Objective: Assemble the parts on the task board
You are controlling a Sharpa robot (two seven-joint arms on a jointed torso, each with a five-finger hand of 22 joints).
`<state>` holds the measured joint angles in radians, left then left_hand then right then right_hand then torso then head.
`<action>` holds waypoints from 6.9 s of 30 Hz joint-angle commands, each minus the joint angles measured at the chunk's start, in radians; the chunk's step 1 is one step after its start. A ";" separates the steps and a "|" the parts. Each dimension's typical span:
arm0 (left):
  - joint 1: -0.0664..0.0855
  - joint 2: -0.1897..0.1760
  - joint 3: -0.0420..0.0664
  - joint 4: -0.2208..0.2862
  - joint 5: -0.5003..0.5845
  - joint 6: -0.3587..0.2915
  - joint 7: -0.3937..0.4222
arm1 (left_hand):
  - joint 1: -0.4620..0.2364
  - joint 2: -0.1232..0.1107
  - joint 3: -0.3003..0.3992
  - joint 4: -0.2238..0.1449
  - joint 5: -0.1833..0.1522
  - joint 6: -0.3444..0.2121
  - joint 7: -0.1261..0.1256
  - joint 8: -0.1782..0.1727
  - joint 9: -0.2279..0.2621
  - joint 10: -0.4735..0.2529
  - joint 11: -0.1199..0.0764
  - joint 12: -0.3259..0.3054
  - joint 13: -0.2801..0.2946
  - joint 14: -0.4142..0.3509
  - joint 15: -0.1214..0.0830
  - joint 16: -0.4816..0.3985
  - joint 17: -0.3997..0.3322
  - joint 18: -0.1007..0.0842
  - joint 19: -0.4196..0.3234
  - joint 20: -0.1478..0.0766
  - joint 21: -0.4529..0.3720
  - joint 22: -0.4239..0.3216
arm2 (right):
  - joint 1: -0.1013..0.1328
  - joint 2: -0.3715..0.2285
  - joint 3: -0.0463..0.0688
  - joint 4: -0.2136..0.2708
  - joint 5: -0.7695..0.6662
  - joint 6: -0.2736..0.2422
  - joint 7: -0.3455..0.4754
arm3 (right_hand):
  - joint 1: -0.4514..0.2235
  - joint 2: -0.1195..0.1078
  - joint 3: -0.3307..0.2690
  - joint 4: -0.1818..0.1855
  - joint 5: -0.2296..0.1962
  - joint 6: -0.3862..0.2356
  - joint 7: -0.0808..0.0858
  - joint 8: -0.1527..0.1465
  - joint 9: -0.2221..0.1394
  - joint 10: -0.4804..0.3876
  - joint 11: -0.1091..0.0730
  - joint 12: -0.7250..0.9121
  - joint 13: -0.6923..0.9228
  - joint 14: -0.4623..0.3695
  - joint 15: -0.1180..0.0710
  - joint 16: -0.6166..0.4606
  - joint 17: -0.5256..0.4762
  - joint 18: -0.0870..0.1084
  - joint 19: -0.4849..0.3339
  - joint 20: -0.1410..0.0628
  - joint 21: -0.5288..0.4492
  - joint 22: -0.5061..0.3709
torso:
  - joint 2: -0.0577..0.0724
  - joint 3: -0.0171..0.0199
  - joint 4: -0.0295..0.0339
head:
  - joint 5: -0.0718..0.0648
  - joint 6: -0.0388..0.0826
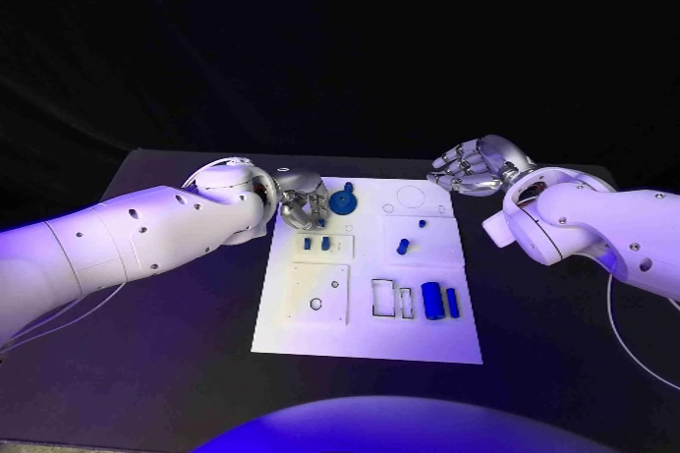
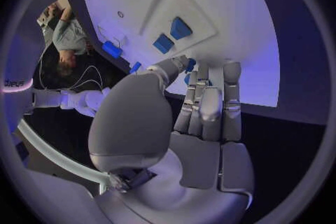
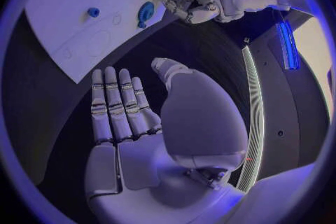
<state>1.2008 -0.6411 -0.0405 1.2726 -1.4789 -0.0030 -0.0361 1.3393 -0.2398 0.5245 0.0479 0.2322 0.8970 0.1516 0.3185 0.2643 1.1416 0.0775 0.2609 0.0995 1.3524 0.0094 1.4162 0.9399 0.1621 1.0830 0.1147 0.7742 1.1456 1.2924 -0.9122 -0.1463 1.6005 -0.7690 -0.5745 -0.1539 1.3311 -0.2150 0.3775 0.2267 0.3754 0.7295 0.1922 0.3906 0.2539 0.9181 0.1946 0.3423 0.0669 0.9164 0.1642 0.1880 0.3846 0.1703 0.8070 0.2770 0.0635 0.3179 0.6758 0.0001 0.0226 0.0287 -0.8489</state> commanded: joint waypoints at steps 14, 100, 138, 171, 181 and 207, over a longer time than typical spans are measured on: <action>0.000 -0.039 0.002 0.027 0.048 -0.066 0.009 | -0.048 -0.018 -0.215 0.061 0.048 -0.110 -0.019 -0.038 -0.009 -0.168 0.050 -0.020 0.015 -0.067 0.043 -0.017 -0.119 0.016 -0.027 0.043 -0.087 -0.022 | -0.001 -0.004 0.000 -0.010 -0.029 0.034 0.006 | 0.018 -0.017 0.030 -0.026 -0.017 0.012 0.049 0.016 -0.002 -0.007 -0.004 0.003 -0.002 -0.010 0.001 -0.002 -0.009 0.011 0.002 0.004 0.004 -0.013 | -0.002 0.0001 0.0004 | -0.002 0.001; 0.005 -0.255 0.028 0.224 1.296 -0.080 0.283 | 0.260 0.182 -0.497 0.243 0.075 -0.047 0.005 0.059 -0.010 -0.103 0.011 0.174 0.044 -0.243 0.011 -0.285 -0.564 0.019 -0.014 0.014 -0.294 -0.110 | -0.090 0.133 -0.008 -0.127 -0.882 0.378 -0.110 | -0.034 -0.003 0.269 -0.239 -0.182 0.304 -0.058 -0.061 0.039 0.305 -0.120 -0.249 0.067 0.585 -0.166 1.101 0.755 -0.004 0.396 -0.189 0.728 0.587 | 0.001 0.0000 0.0004 | -0.054 0.014; 0.005 -0.256 0.027 0.219 1.277 -0.080 0.252 | 0.258 0.180 -0.486 0.242 0.084 -0.053 0.007 0.058 -0.012 -0.106 0.013 0.169 0.040 -0.244 0.011 -0.289 -0.565 0.018 -0.013 0.013 -0.299 -0.111 | -0.092 0.084 -0.004 -0.048 -0.965 0.180 -0.194 | -0.023 0.017 0.303 -0.268 -0.213 0.346 -0.077 -0.015 0.097 0.374 -0.145 -0.245 0.101 0.593 -0.188 1.144 0.769 -0.024 0.440 -0.208 0.866 0.718 | -0.001 -0.0003 0.0000 | -0.057 0.012; 0.004 -0.236 0.026 0.209 1.307 -0.090 0.256 | 0.259 0.178 -0.475 0.241 0.091 -0.051 0.007 0.060 -0.013 -0.107 0.013 0.167 0.037 -0.243 0.011 -0.291 -0.566 0.018 -0.011 0.012 -0.302 -0.111 | -0.120 0.169 -0.004 0.189 -0.900 0.196 -0.147 | -0.033 0.014 0.307 -0.261 -0.217 0.343 -0.080 -0.012 0.108 0.376 -0.147 -0.253 0.106 0.590 -0.190 1.144 0.759 -0.030 0.453 -0.208 0.896 0.747 | -0.001 -0.0050 0.0018 | 0.010 0.010; 0.004 -0.232 0.025 0.209 1.310 -0.091 0.251 | 0.257 0.177 -0.474 0.242 0.091 -0.051 0.007 0.060 -0.013 -0.106 0.013 0.167 0.037 -0.243 0.012 -0.291 -0.566 0.018 -0.011 0.013 -0.303 -0.111 | -0.168 0.230 -0.011 0.142 -0.895 0.213 -0.129 | -0.033 0.015 0.309 -0.261 -0.212 0.340 -0.079 -0.013 0.111 0.375 -0.146 -0.255 0.107 0.588 -0.190 1.143 0.755 -0.030 0.452 -0.208 0.895 0.748 | -0.001 -0.0029 0.0017 | 0.030 0.003; 0.004 -0.228 0.024 0.208 1.310 -0.075 0.243 | 0.247 0.173 -0.472 0.244 0.088 -0.050 0.007 0.062 -0.013 -0.105 0.014 0.167 0.036 -0.244 0.013 -0.293 -0.566 0.018 -0.011 0.013 -0.307 -0.112 | -0.208 0.276 -0.014 0.086 -0.903 0.245 -0.119 | -0.037 0.012 0.308 -0.261 -0.208 0.337 -0.079 -0.013 0.114 0.373 -0.145 -0.258 0.108 0.586 -0.190 1.142 0.751 -0.029 0.448 -0.207 0.891 0.745 | -0.001 -0.0029 0.0010 | 0.051 -0.017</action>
<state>1.2044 -0.8705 -0.0174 1.4794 -0.1764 -0.0944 0.2050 1.5894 -0.0609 0.0487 0.2925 0.3171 0.8419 0.1569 0.3751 0.2524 1.0294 0.0896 0.4327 0.1361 1.1077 0.0255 1.1295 0.3745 0.1698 1.0667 0.1270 0.4712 1.0351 1.0863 -0.6374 -0.1603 1.6878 -1.6610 -0.3527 -0.2801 1.3013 -0.2043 0.6815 -0.0372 0.1607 1.0634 0.1081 0.3753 0.3664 1.2847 0.0569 0.0878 0.1759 1.4685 -0.0199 1.3305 1.1364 0.1467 1.2573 0.0698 0.9582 1.0640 0.6754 -0.0024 0.0235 0.0786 -0.8633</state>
